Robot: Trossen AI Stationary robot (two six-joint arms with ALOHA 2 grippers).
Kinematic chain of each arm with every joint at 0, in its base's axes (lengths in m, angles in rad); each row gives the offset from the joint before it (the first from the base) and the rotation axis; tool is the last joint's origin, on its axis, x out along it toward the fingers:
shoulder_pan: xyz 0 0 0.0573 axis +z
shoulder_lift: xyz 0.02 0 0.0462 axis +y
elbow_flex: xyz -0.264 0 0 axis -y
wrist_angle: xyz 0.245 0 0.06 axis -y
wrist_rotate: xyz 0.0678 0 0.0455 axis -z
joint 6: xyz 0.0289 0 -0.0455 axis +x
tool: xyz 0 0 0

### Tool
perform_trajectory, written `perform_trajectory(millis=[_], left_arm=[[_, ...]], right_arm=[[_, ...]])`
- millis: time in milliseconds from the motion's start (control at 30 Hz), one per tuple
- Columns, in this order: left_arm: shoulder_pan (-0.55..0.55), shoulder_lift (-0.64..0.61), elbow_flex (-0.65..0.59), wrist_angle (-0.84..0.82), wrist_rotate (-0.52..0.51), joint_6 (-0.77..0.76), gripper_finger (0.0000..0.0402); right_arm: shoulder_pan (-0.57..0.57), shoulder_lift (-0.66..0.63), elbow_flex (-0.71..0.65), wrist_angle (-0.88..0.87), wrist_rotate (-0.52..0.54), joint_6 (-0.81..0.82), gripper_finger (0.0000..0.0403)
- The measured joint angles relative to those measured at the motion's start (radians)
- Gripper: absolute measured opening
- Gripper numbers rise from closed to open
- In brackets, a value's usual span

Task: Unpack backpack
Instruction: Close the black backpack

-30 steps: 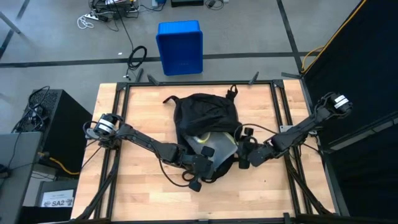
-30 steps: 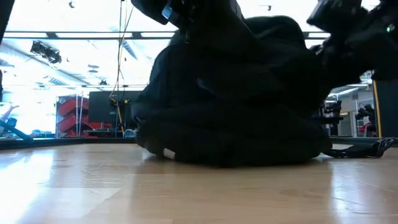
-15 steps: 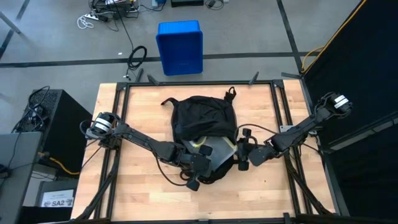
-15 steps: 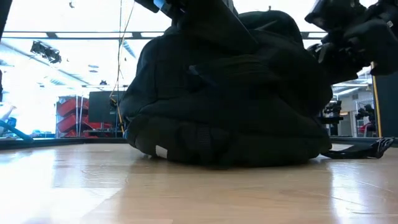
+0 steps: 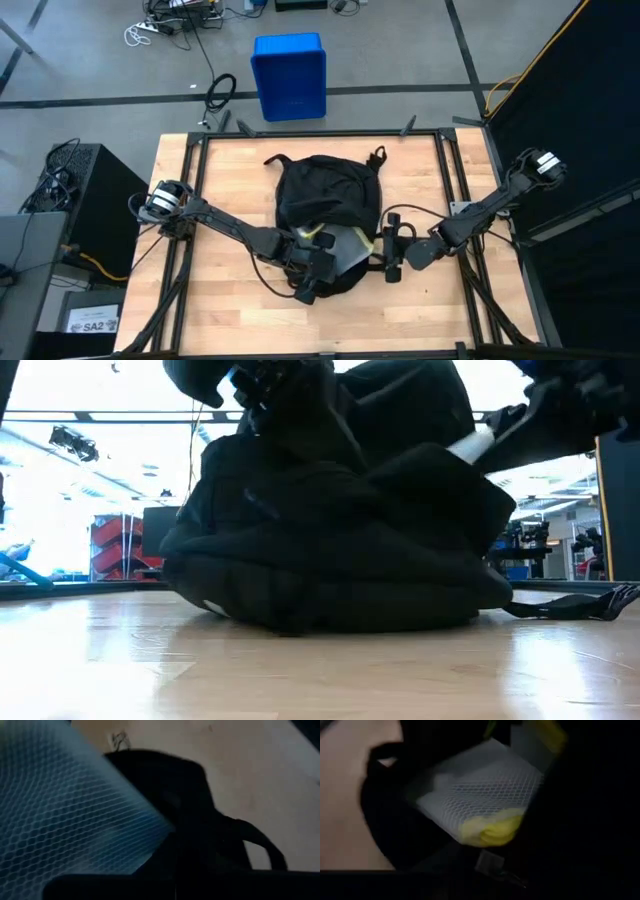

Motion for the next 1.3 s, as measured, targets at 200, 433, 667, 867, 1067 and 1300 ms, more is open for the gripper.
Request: perform_trajectory(millis=[200,433,667,867,1067,1300], left_arm=[[-0.025,-0.057,-0.021,0.014,-0.030,-0.003,0.0000],[-0.038,-0.208,-0.307,0.340,-0.042,-0.045,0.0000],[-0.036,-0.343,-0.600,0.802,-0.077,-0.114,0.0005],[-0.038,-0.366,-0.596,0.849,-0.016,-0.118,0.0070],[-0.038,-0.360,-0.540,0.850,-0.033,-0.112,0.0161],[-0.023,-0.228,-0.378,0.840,-0.053,-0.058,0.0197]], right_arm=[[0.000,0.000,0.000,0.015,-0.017,0.030,0.0157],[0.001,0.000,0.000,0.015,-0.021,0.068,0.0151],[-0.007,0.000,0.001,0.015,-0.021,0.069,0.0152],[-0.023,0.000,0.001,0.013,-0.022,0.071,0.0150],[-0.029,0.000,0.001,0.007,-0.021,0.071,0.0151],[-0.061,0.000,0.001,0.017,-0.034,0.047,0.0150]])
